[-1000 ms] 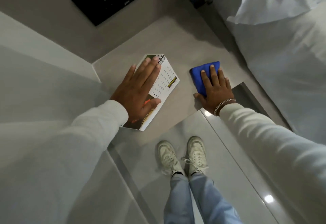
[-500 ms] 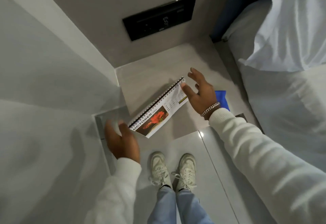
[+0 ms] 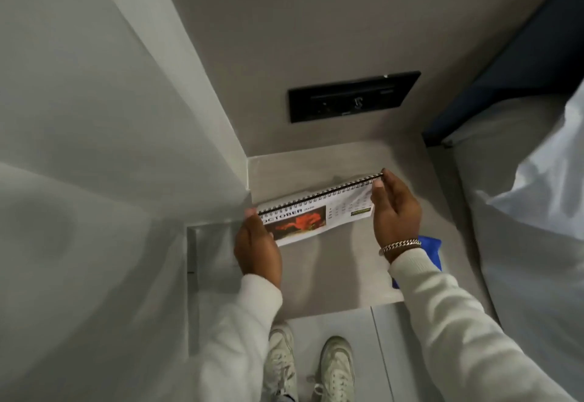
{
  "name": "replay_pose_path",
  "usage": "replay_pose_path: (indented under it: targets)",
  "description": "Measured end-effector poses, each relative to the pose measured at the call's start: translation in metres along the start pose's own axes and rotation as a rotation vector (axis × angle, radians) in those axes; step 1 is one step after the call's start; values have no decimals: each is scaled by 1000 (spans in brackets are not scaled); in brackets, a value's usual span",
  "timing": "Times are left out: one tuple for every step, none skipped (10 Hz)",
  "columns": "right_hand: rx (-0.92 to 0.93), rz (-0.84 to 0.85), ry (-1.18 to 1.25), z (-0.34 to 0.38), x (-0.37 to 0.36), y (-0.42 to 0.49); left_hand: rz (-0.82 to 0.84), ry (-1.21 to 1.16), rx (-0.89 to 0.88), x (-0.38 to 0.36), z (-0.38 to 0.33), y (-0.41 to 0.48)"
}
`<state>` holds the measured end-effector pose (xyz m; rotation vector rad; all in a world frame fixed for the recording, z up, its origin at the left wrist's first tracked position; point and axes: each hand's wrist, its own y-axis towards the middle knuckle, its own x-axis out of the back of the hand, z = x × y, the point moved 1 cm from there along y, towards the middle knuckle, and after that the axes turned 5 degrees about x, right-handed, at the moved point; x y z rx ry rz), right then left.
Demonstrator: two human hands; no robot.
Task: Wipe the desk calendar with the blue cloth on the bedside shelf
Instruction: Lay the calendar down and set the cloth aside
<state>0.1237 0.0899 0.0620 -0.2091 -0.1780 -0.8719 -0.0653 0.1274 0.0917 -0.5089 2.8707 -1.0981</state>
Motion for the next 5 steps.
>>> replay_pose_path:
  targets:
    - [-50, 16, 66, 10, -11, 31, 39, 134, -108, -23, -23, 28]
    - [-66, 30, 48, 14, -27, 60, 48, 280, -180, -41, -39, 47]
    - [-88, 60, 40, 19, -39, 73, 62, 315, -191, -52, -48, 62]
    - [-98, 96, 19, 14, -43, 78, 78, 296, -202, -56, -52, 72]
    - [-119, 90, 72, 18, -41, 75, 117, 399, -274, -53, -50, 75]
